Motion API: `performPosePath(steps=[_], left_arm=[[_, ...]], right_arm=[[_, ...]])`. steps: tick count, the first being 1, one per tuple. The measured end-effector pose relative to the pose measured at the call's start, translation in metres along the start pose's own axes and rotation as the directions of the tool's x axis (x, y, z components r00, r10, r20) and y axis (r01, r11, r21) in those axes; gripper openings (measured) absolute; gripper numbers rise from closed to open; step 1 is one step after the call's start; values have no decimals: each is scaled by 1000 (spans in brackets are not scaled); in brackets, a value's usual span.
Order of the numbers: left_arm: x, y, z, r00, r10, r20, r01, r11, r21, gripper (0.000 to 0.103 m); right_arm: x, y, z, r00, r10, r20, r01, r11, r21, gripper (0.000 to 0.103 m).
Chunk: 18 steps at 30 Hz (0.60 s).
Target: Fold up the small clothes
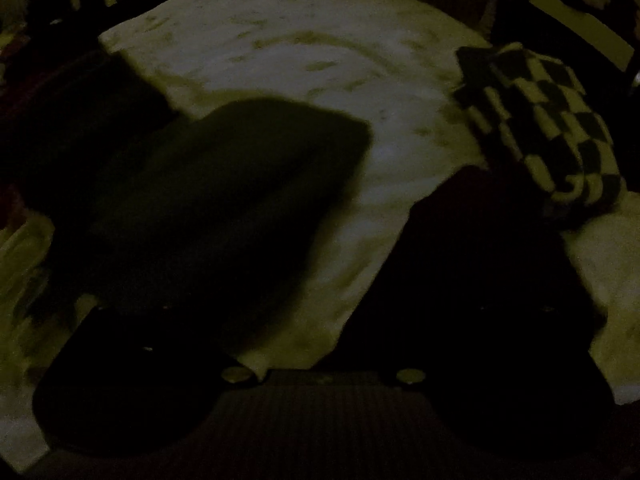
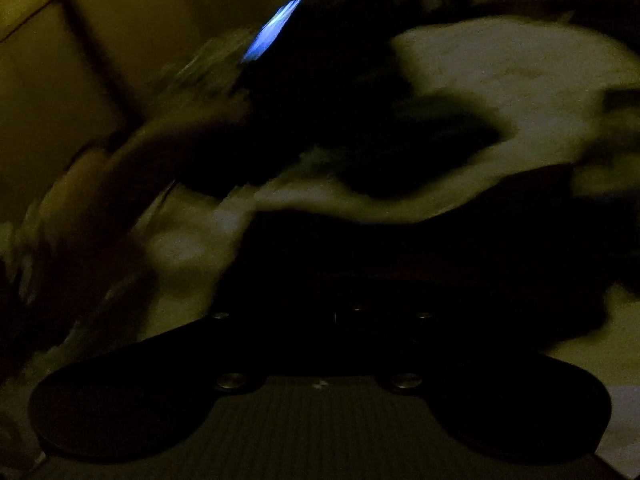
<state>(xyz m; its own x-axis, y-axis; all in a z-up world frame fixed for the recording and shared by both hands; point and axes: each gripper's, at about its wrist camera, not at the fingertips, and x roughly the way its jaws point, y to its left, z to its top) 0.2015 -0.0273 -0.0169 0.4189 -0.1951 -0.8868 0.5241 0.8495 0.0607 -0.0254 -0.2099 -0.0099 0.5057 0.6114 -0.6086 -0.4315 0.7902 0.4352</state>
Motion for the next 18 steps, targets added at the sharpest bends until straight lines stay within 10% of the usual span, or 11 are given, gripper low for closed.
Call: performPosePath(steps=[5, 18], left_arm=[[-20, 6, -24, 999, -48, 1, 48, 998, 28, 102], [20, -153, -19, 997, -18, -74, 47, 913, 406, 103]], right_arm=[[58, 47, -40, 987, 44, -155, -55, 996, -66, 10], [53, 53, -56, 997, -43, -67, 41, 998, -39, 10]])
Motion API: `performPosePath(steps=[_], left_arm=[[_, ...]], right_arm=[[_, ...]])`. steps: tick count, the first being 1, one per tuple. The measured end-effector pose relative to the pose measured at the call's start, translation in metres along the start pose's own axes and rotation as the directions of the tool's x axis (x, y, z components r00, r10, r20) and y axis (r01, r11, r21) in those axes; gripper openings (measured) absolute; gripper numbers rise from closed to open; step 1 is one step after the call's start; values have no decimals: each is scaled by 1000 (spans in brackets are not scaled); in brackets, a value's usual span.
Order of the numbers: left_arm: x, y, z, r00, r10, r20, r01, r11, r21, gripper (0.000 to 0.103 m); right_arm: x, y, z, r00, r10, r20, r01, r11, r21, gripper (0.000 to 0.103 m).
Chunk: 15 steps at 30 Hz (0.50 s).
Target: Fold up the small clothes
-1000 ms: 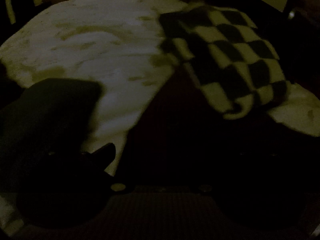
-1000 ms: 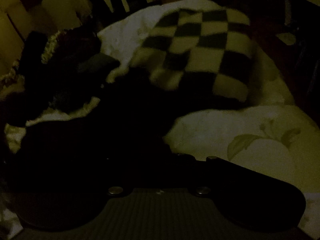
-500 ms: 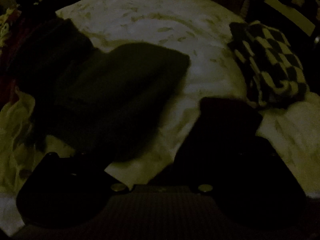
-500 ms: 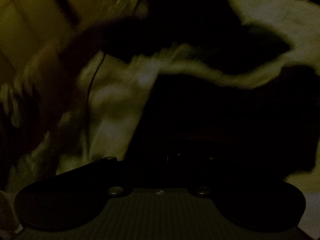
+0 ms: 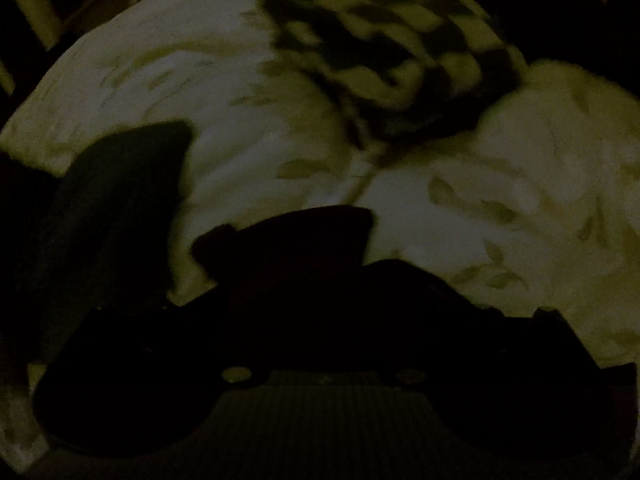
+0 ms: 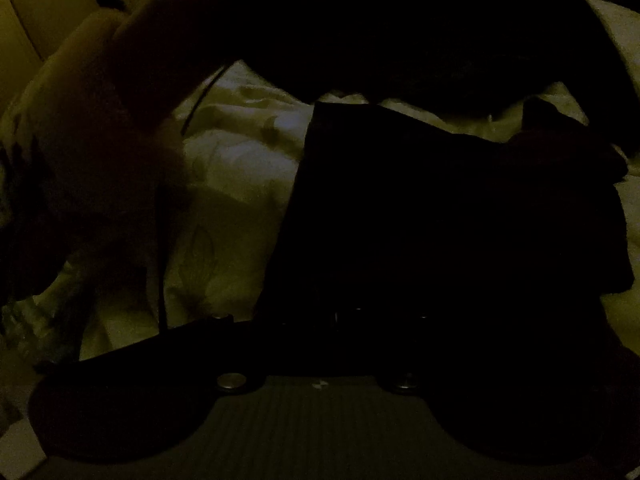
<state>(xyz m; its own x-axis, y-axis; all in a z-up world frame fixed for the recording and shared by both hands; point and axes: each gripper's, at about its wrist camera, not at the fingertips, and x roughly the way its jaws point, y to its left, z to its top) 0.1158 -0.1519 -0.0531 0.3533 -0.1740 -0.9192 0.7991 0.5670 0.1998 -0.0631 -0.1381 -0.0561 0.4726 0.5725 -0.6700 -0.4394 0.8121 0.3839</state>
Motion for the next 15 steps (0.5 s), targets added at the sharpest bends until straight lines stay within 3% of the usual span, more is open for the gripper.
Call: performPosePath(steps=[4, 10, 15], left_arm=[[17, -36, 12, 994, 84, -68, -77, 992, 103, 98], [31, -57, 15, 982, 90, -167, -68, 989, 132, 102], [42, -66, 18, 946, 256, -201, -222, 959, 176, 102]], right_arm=[[1, 3, -2, 1000, -16, 9, 16, 1000, -17, 10], [-1, 0, -3, 1000, -9, 17, 9, 1000, -7, 11], [0, 2, -4, 1000, -16, 21, 16, 1000, -20, 11]])
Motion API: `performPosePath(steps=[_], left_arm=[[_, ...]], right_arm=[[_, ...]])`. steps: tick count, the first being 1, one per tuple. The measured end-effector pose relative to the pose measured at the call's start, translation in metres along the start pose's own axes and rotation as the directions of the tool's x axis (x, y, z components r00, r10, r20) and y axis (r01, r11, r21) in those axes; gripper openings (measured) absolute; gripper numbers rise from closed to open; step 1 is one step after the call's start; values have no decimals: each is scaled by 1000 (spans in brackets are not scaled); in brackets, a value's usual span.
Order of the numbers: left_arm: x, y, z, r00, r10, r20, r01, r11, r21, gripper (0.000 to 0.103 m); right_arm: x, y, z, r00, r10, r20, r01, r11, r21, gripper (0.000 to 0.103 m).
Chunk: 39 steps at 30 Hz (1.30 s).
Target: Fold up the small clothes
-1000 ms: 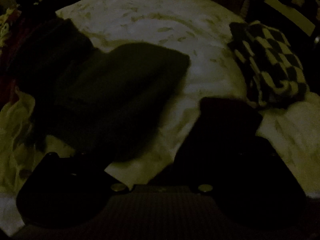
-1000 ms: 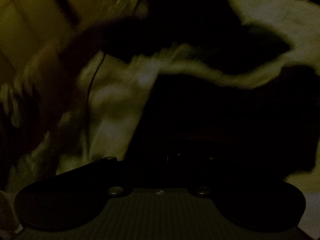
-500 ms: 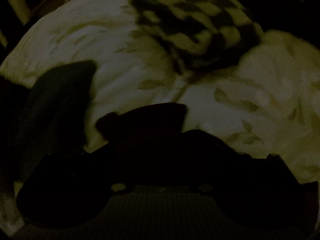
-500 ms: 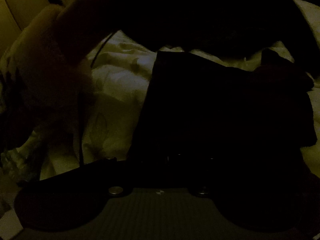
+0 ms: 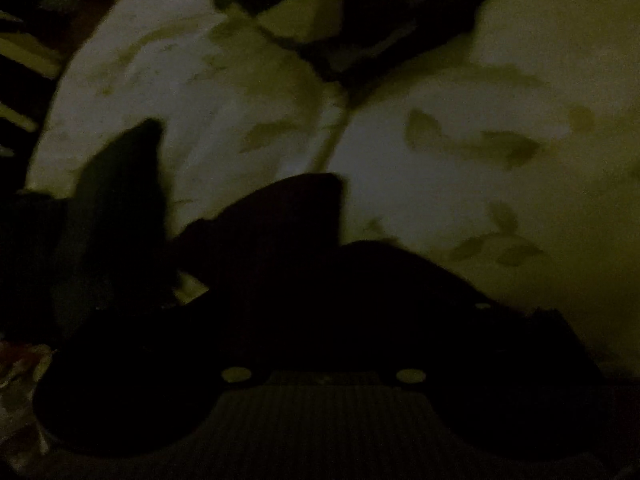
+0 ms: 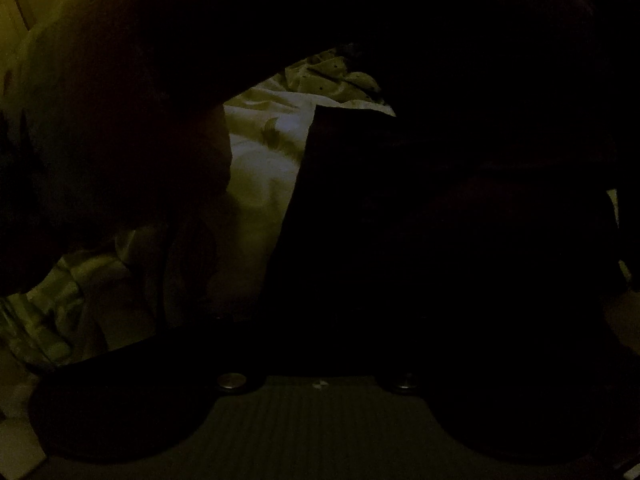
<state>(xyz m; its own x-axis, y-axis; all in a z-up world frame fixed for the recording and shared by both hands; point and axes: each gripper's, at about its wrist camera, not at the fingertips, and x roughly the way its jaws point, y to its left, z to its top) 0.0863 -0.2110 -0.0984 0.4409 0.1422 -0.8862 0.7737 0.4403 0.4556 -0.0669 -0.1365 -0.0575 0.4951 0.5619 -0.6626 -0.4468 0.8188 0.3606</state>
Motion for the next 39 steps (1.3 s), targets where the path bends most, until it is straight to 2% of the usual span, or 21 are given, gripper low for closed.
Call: performPosePath(steps=[2, 5, 10, 13, 16, 17, 19, 20, 21, 23, 24, 25, 27, 28, 29, 31, 32, 35, 36, 37, 39], left_arm=[[3, 8, 4, 1000, -5, -31, 3, 998, -70, 103], [20, 9, 13, 991, -64, -119, 47, 989, -138, 103], [28, 7, 26, 990, -7, -138, -20, 981, -192, 103], [17, 21, 24, 988, -103, -117, 69, 962, -264, 100], [-2, 44, 21, 974, -223, -32, 196, 909, -369, 103], [-4, 50, 21, 964, -266, -23, 236, 889, -393, 103], [2, 56, 20, 932, -361, -23, 311, 833, -458, 103], [7, 59, 17, 905, -426, -5, 364, 778, -512, 103], [11, 59, 14, 892, -451, 0, 380, 751, -539, 103], [16, 51, 13, 899, -438, -13, 360, 755, -548, 102], [20, 48, 12, 900, -435, -24, 350, 756, -553, 99], [25, 47, 10, 889, -457, -26, 361, 737, -572, 93], [35, 47, 7, 864, -503, -12, 386, 678, -626, 86], [37, 46, 8, 861, -509, -12, 389, 673, -630, 84], [38, 47, 9, 868, -496, -14, 379, 681, -626, 81], [32, 47, 9, 897, -442, -17, 340, 712, -614, 58], [29, 47, 8, 902, -431, -13, 335, 719, -609, 53], [32, 50, 2, 885, -465, -9, 359, 696, -622, 48], [35, 51, 0, 887, -461, -15, 349, 692, -632, 43], [35, 52, -3, 888, -460, -2, 350, 678, -646, 27], [30, 57, -8, 875, -480, 60, 396, 639, -660, 9]], right_arm=[[0, 0, 0, 1000, 2, 2, -2, 1000, 1, 11], [0, -1, -1, 1000, 6, 3, -6, 1000, 6, 11], [-2, -1, -2, 1000, 7, 10, -7, 1000, 3, 13], [-4, -1, -3, 1000, 9, 14, -9, 1000, 4, 13], [-4, -2, -4, 1000, 16, 19, -16, 1000, 7, 13], [-4, -3, -4, 1000, 18, 18, -19, 1000, 9, 13], [-4, -3, -4, 1000, 18, 19, -19, 1000, 8, 14], [-4, -3, -4, 1000, 18, 19, -18, 1000, 6, 14], [-4, -2, -4, 1000, 19, 21, -19, 1000, 3, 15], [-5, -3, -4, 999, 22, 24, -22, 1000, 5, 16], [-6, -4, -5, 999, 24, 26, -24, 1000, 8, 16], [-2, -2, -4, 999, 26, 26, -27, 1000, 10, 17], [-3, -3, -5, 999, 31, 29, -32, 999, 13, 17], [-3, -2, -5, 999, 32, 31, -32, 999, 13, 18], [-3, -2, -5, 999, 33, 33, -33, 999, 13, 18], [-4, -2, -5, 999, 35, 36, -35, 999, 14, 19], [-3, -2, -5, 999, 37, 37, -37, 999, 14, 19], [-3, -3, -5, 998, 42, 40, -43, 999, 18, 19], [-3, -3, -4, 998, 44, 40, -45, 999, 19, 20], [-2, -3, -4, 998, 45, 40, -46, 999, 20, 20], [-2, -2, -4, 998, 44, 42, -45, 999, 17, 20]])
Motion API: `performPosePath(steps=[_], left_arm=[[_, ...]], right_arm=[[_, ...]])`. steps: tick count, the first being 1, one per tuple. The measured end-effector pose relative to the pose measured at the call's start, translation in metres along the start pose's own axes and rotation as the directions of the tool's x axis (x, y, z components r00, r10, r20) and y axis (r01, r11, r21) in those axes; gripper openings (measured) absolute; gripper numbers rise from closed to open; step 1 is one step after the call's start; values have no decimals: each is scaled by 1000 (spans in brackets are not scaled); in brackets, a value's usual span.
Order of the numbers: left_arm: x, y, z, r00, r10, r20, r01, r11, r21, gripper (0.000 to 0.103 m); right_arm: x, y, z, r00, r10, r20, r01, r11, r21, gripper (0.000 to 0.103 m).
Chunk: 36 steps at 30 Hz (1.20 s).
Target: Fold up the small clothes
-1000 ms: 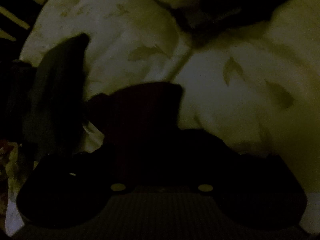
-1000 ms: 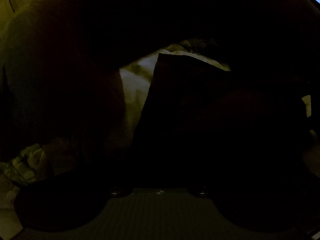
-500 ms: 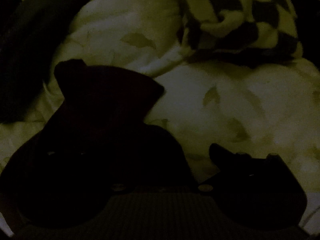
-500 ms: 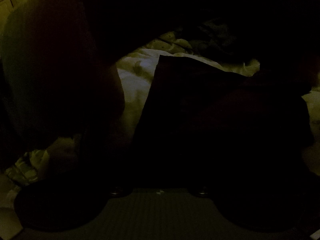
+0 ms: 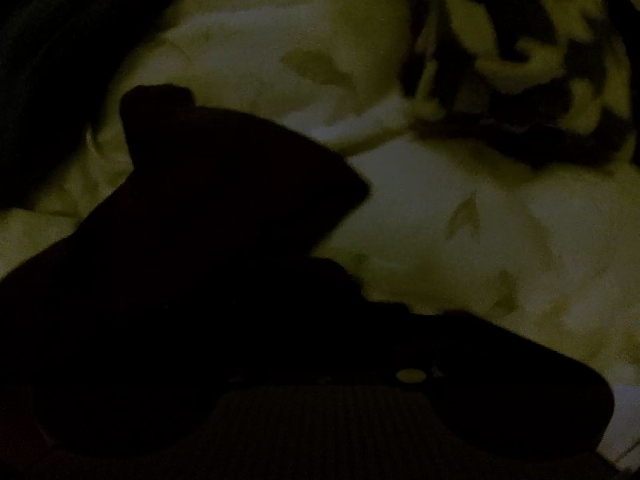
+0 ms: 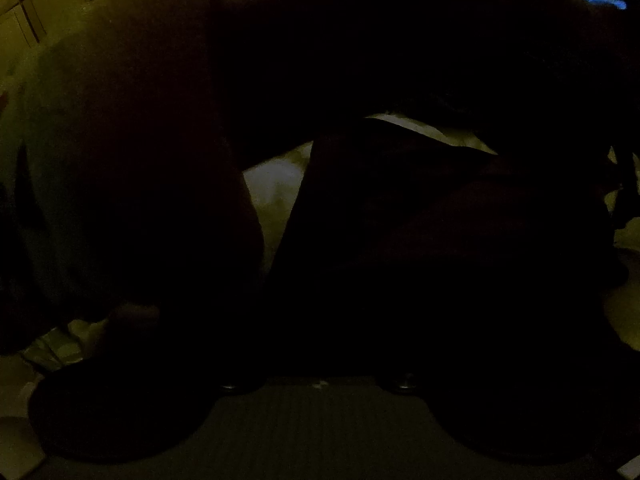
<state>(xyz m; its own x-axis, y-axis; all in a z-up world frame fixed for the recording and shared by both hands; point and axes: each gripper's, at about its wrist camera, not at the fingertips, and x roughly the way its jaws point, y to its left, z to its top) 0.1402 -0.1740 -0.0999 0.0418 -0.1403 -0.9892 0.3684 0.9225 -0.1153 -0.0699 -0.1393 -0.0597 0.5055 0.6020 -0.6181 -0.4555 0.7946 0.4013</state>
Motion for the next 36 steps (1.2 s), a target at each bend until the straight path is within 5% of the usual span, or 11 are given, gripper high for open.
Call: performPosePath(steps=[6, 13, 18, 25, 27, 29, 31, 32, 34, 36], left_arm=[[-49, 24, -1, 994, -94, 64, 91, 995, 38, 4], [-130, 170, -7, 987, -64, 149, 69, 997, -29, 4], [-114, 254, -26, 998, 35, 52, -28, 992, -122, 5], [-106, 293, -46, 998, -44, 54, 52, 985, -164, 8], [-111, 297, -47, 997, -47, 60, 58, 980, -193, 17], [-129, 293, -50, 994, -25, 103, 41, 986, -159, 40], [-150, 275, -59, 985, 38, 166, -24, 996, -86, 84], [-161, 264, -64, 978, 68, 198, -62, 997, -34, 93], [-178, 241, -74, 959, 108, 264, -123, 992, 41, 102], [-187, 227, -80, 955, 75, 288, -96, 994, 58, 101]], right_arm=[[0, 4, 1, 1000, -9, 10, 9, 1000, -7, 18], [-22, 10, 20, 995, 58, 80, -56, 998, -23, 10], [-23, 8, 20, 990, 136, 42, -135, 991, -7, 9], [-2, 24, 7, 972, 212, -102, -209, 977, 38, 8], [-7, 24, 6, 972, 211, -103, -208, 978, 32, 8], [-22, 15, 9, 972, 227, -53, -223, 972, 72, 23], [-33, -4, 15, 970, 243, 16, -243, 957, 156, 48], [-44, -15, 18, 969, 240, 64, -248, 948, 198, 58], [-64, -31, 24, 978, 178, 113, -199, 954, 225, 96], [-73, -42, 27, 991, 75, 115, -99, 971, 218, 97]])
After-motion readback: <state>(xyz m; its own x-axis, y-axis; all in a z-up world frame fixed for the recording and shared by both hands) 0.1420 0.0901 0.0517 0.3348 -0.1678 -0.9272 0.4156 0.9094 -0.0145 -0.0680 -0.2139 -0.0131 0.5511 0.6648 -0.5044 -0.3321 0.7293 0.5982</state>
